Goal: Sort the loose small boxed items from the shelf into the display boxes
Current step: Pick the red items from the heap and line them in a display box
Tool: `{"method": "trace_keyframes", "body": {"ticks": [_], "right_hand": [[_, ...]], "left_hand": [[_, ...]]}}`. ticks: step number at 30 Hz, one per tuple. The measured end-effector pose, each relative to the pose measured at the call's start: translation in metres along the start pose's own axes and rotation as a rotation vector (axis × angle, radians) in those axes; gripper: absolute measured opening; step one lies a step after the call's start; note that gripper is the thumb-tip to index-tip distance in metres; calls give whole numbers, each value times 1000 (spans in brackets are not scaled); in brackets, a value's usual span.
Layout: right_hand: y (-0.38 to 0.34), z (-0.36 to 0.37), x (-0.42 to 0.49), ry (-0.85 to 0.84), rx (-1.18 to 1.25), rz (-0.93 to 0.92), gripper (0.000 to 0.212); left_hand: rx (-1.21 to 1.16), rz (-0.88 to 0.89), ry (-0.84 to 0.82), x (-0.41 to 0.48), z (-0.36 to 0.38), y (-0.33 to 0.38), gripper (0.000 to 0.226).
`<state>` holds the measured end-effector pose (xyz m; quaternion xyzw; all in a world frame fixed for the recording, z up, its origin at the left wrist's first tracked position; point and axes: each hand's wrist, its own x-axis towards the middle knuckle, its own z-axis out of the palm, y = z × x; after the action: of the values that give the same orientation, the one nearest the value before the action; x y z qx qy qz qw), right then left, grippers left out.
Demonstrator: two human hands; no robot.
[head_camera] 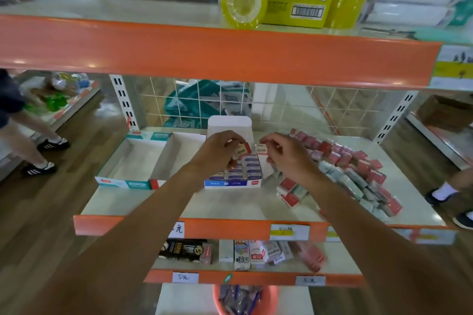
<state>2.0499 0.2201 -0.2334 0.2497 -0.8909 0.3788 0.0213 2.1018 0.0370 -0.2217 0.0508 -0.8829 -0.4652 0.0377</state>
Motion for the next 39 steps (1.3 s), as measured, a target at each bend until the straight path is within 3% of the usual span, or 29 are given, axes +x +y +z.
{"method": "trace_keyframes", "body": {"ticks": [10, 24, 30, 39], "right_hand": [[-45, 30, 17, -71, 134, 58, 25], [-91, 93, 61, -23, -57, -2, 19], [-105, 110, 76, 7, -111, 27, 15], [-110, 132, 94, -126, -239, 109, 5]], "left_hand": [[19, -33, -36, -10, -53, -17, 30], [143, -135, -11, 13, -117, -72, 10], [266, -62, 26, 24, -126, -86, 14], [363, -35, -22, 32, -122, -103, 14]]}}
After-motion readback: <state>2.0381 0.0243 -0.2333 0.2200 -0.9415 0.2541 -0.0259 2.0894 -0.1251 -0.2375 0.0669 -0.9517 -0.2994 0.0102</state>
